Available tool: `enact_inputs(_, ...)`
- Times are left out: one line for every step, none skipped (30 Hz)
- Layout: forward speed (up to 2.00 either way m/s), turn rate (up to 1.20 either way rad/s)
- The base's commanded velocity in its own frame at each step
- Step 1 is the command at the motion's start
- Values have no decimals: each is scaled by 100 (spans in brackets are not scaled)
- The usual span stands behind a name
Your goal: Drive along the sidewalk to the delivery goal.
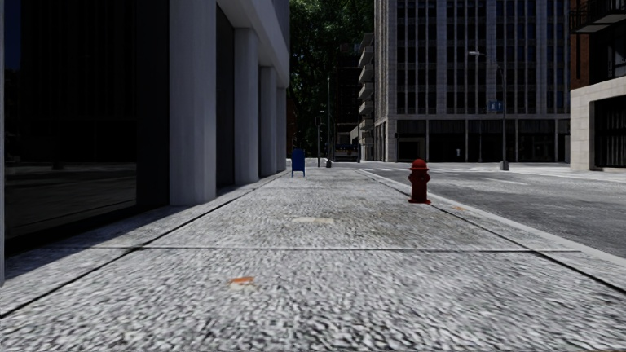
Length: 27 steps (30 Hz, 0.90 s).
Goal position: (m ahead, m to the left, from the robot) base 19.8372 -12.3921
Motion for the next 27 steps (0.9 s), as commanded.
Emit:
enact_inputs(200,-10)
enact_inputs(200,-11)
enact_inputs(200,-12)
enact_inputs(200,-12)
enact_inputs(200,-12)
enact_inputs(200,-12)
enact_inputs(200,-12)
enact_inputs(200,-12)
enact_inputs(200,-13)
enact_inputs(200,-13)
enact_inputs(200,-14)
enact_inputs(200,-14)
enact_inputs(200,-16)
enact_inputs(200,-18)
enact_inputs(200,-20)
enact_inputs(200,-21)
enact_inputs(200,-21)
enact_inputs(200,-21)
enact_inputs(200,-21)
enact_inputs(200,-22)
enact_inputs(200,-25)
enact_inputs(200,-28)
enact_inputs(200,-30)
enact_inputs(200,-30)
enact_inputs(200,-30)
enact_inputs(200,-30)
enact_inputs(200,-30)
